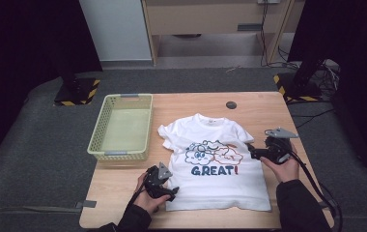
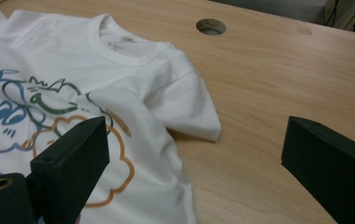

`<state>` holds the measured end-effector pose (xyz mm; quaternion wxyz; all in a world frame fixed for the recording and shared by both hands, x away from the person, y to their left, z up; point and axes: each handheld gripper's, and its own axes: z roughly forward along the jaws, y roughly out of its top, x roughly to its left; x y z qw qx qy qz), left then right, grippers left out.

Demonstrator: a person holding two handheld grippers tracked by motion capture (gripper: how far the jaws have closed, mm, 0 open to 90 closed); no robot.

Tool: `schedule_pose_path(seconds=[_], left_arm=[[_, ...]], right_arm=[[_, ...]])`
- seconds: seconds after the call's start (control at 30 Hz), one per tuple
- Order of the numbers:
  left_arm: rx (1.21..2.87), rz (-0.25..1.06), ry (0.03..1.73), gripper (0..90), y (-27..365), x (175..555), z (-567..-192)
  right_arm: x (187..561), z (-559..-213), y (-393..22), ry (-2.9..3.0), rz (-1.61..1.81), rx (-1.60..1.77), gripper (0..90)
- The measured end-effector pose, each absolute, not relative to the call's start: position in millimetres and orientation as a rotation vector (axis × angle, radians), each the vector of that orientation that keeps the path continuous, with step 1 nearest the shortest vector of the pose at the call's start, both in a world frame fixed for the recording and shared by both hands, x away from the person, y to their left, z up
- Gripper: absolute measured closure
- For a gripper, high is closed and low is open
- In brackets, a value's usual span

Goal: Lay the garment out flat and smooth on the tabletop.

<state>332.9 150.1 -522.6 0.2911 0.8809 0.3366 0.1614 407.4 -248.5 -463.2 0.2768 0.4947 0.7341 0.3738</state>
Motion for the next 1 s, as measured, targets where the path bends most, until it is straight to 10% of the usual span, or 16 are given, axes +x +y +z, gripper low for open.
schedule_pose_path(seconds=[1.0], left_arm=[[2.375, 0.371, 0.824, 16.2, 171.9, 321.9, -522.8]], right_arm=[[482.0, -482.0, -231.1, 1.931, 0.909, 1.43, 15.8]])
